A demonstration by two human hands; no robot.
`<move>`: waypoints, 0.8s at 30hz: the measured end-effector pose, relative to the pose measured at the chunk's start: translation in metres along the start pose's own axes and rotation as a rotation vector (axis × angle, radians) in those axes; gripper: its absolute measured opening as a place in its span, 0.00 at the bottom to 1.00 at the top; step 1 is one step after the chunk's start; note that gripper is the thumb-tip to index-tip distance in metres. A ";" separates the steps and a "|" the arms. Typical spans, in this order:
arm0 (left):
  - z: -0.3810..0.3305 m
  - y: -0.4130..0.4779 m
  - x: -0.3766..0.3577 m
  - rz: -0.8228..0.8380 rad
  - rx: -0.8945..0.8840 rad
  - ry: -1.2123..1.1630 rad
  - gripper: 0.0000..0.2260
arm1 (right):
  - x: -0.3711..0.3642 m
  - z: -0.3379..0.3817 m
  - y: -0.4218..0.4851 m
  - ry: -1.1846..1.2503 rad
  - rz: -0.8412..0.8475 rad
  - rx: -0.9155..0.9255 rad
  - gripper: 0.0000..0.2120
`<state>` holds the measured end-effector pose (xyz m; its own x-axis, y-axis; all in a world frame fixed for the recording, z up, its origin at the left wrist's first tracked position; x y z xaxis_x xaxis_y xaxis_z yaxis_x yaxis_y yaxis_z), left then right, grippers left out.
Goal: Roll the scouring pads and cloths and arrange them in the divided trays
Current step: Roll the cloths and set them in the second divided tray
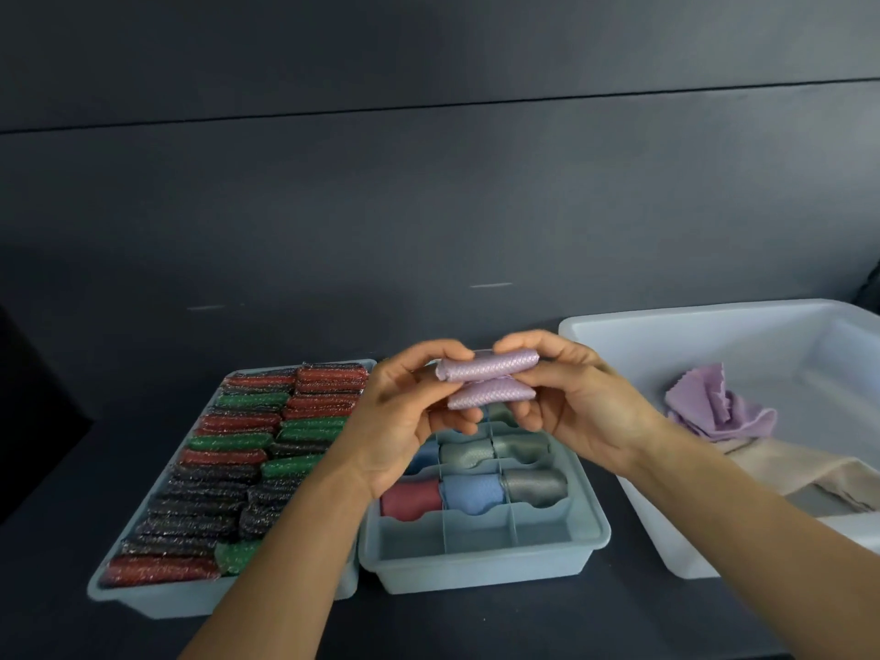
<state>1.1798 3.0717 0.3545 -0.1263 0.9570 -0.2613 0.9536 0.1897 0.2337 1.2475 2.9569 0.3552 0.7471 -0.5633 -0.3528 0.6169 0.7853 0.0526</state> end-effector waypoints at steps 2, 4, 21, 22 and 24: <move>0.003 -0.002 0.010 0.019 0.039 0.016 0.11 | -0.003 -0.005 0.002 -0.016 0.022 -0.040 0.15; 0.007 -0.004 0.020 0.042 0.096 0.001 0.16 | -0.006 -0.010 0.003 -0.051 0.048 -0.095 0.16; 0.009 -0.044 0.048 0.232 0.132 1.346 0.14 | -0.033 -0.079 0.007 -0.901 0.022 -0.307 0.07; 0.010 -0.047 0.049 0.245 0.133 1.419 0.14 | -0.034 -0.085 0.007 -0.926 0.031 -0.318 0.08; 0.016 -0.052 0.050 0.300 0.132 1.527 0.12 | -0.035 -0.098 0.005 -1.026 0.043 -0.329 0.08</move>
<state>1.1278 3.1066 0.3142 -0.0033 0.2783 0.9605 0.9999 0.0168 -0.0015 1.1998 3.0058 0.2766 0.7121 -0.3600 0.6027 0.6028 0.7537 -0.2619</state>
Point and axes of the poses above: each hand's wrist, its own y-axis towards the middle knuckle, its own x-axis out of the back of the hand, z = x × y, the point moved 8 cm from there along y, towards the middle knuckle, and after that the axes turned 3 degrees about -x, right-handed, at the moved point
